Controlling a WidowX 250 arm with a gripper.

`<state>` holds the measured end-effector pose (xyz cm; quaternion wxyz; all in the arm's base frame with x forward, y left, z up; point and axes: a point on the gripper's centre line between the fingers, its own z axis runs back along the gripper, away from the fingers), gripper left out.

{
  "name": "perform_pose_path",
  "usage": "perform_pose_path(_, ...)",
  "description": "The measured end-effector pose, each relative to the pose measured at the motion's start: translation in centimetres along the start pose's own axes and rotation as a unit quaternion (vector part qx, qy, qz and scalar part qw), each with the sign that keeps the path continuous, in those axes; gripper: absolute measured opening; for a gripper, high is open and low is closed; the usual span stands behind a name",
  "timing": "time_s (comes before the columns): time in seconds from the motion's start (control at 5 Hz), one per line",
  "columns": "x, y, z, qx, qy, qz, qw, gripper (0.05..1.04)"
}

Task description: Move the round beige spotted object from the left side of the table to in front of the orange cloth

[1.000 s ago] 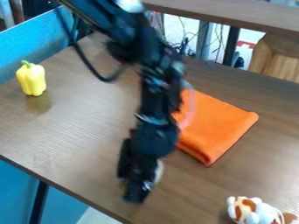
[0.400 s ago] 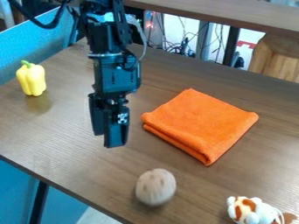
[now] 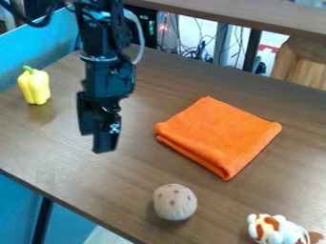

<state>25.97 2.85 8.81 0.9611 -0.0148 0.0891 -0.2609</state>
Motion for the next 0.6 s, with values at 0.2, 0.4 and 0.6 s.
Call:
perform_pose_path(0.2,-0.8,2.6,-0.3,0.09,0.011,0.055,0.9943,1.0)
perform_pose_path(0.4,-1.8,4.4,0.3,0.086,0.002,0.09,0.9922,1.0)
perform_pose_path(0.6,-3.1,7.0,0.5,0.05,-0.002,0.133,0.9899,1.0)
